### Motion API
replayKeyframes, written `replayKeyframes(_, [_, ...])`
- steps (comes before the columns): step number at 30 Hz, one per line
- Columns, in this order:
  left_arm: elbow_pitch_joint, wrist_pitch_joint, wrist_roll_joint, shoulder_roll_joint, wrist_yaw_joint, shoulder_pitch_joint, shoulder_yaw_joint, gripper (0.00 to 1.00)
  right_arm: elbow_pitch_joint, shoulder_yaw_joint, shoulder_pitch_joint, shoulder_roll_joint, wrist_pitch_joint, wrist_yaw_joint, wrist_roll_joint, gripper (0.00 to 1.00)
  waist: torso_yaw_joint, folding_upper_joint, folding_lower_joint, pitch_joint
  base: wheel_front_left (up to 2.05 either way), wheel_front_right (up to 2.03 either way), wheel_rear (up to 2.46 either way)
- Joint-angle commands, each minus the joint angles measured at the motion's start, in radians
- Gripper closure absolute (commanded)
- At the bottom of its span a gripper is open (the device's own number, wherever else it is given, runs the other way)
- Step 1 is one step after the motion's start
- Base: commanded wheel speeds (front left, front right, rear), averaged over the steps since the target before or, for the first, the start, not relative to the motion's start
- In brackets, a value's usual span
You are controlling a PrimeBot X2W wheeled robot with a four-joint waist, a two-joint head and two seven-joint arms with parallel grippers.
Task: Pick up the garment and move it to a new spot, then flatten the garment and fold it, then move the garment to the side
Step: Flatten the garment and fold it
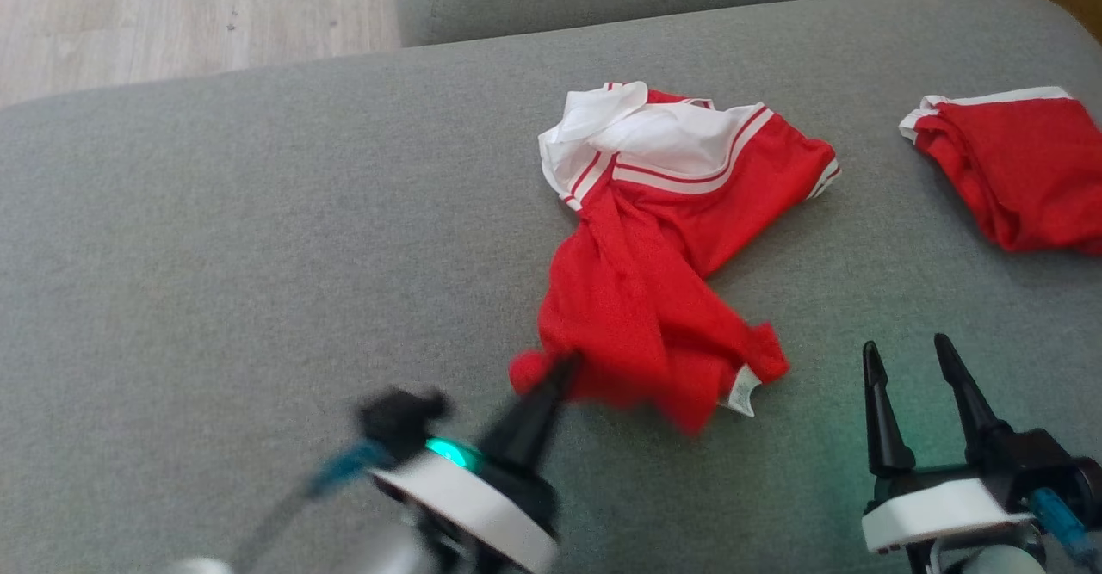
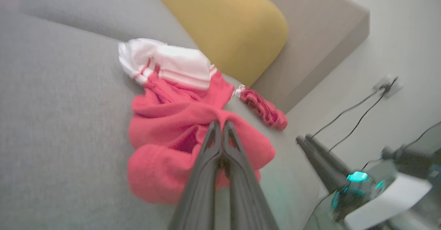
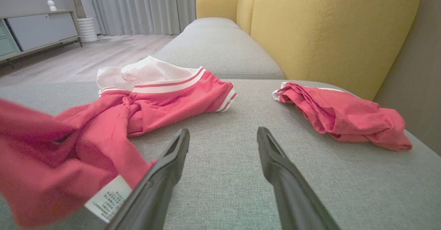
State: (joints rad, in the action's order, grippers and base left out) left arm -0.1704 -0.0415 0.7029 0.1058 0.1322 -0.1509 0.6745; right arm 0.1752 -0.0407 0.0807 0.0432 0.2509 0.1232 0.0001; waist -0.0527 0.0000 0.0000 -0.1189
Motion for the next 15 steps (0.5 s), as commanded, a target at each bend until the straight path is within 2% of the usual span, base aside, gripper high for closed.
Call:
replayKeyframes(1, [0.094, 0.016, 0.054, 0.037, -0.002, 0.001, -0.073, 1.0, -0.024, 0.02, -0.026, 0.007, 0.011, 0.008, 0.008, 0.0, 0.003, 0.0, 0.0, 0.001, 0.0, 0.0, 0.0])
replayKeyframes(3, [0.207, 0.057, 0.152, 0.084, -0.008, 0.02, -0.152, 1.0, -0.022, 0.018, -0.023, 0.007, 0.011, 0.008, 0.012, 0.0, 0.006, 0.0, 0.0, 0.001, 0.0, 0.0, 0.0])
replayKeyframes(7, [0.323, 0.16, 0.31, 0.19, -0.064, 0.029, -0.308, 1.0, -0.016, 0.021, -0.021, 0.007, 0.011, 0.008, 0.017, 0.0, 0.015, 0.0, 0.0, -0.001, 0.0, 0.0, 0.0])
replayKeyframes(10, [0.3, 0.244, 0.405, 0.253, -0.105, 0.004, -0.393, 1.0, -0.01, 0.026, -0.03, 0.007, 0.011, 0.008, 0.018, 0.0, 0.018, 0.0, 0.0, -0.006, 0.0, 0.0, 0.0])
replayKeyframes(15, [0.137, 0.314, 0.364, 0.345, -0.154, -0.123, -0.428, 1.0, -0.004, 0.036, -0.052, 0.007, 0.011, 0.008, 0.015, 0.0, 0.014, 0.0, 0.0, -0.016, 0.0, 0.0, 0.0])
